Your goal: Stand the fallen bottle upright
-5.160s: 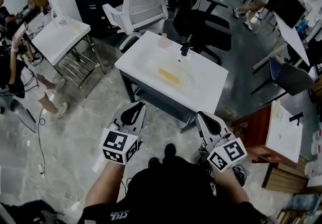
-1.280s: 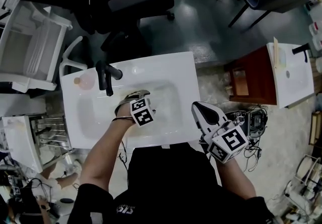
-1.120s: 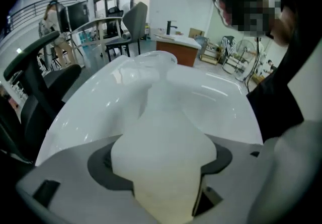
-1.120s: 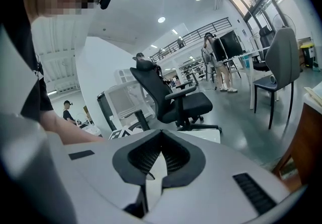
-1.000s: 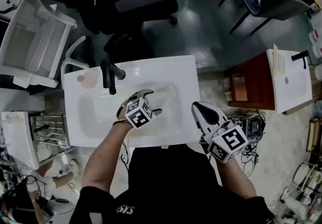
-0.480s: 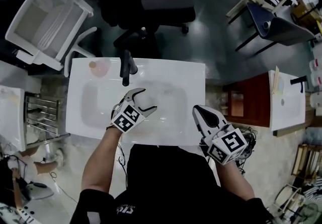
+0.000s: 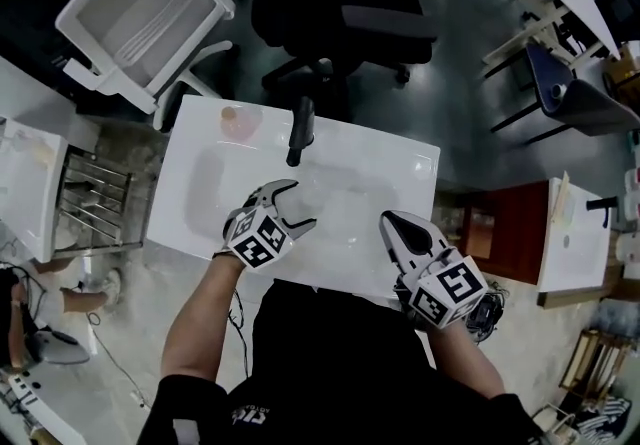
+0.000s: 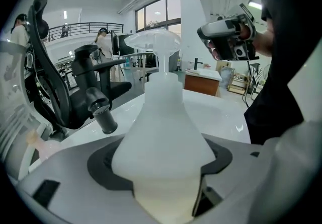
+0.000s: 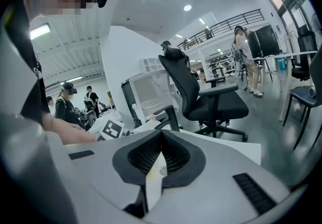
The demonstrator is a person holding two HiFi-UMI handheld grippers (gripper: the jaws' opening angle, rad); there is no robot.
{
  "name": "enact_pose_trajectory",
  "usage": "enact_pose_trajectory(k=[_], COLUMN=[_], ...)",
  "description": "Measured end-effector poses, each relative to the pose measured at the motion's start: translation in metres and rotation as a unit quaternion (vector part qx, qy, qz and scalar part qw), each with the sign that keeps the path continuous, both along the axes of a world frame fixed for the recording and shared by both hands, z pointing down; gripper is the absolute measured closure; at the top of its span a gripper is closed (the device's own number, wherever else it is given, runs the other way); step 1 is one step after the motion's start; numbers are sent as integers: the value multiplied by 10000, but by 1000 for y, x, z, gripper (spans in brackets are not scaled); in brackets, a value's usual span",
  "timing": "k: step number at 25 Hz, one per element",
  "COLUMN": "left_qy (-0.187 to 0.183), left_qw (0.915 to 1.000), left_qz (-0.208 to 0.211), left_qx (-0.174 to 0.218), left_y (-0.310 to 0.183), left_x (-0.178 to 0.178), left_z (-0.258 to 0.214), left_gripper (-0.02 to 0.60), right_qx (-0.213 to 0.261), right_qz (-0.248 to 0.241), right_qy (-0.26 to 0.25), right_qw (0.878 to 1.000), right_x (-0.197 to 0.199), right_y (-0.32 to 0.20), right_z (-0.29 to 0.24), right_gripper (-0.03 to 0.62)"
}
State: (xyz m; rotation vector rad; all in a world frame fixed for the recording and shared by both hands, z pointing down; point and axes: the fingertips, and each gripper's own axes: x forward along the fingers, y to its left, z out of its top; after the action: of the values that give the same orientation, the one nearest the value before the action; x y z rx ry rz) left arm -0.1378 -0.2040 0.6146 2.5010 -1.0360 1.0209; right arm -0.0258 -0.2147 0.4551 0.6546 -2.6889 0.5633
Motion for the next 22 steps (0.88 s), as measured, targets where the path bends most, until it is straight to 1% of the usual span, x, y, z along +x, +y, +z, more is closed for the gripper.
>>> enact_pose_trajectory(k=[6,9,11,17,22], left_qy=[-106,-220,-173,124,31], left_qw=[9987,9977,9965,9872,9812], left_qz=[-472,-622,-796,-1569,-1916], left_qx=[-150,-163,-178,-237,-232], left_y=[16,17,15,15,23], left_x=[-46,-60,-68,-104,-129], left_z=[2,4,5,5,4], left_gripper=[221,221,221,221,221], right_qx=[-47,-69,-75,-91,-114], right_qz=[-261,-372,-439,-489,-522], right_qy=[-8,-31,-38,11,59], right_qw=[9996,9993,9990,9988,9986], right_x=[-29,-43,-52,-65,-75], right_y=[2,4,6,6,5], right_z=[1,1,0,2,6], right_gripper=[580,580,580,580,580])
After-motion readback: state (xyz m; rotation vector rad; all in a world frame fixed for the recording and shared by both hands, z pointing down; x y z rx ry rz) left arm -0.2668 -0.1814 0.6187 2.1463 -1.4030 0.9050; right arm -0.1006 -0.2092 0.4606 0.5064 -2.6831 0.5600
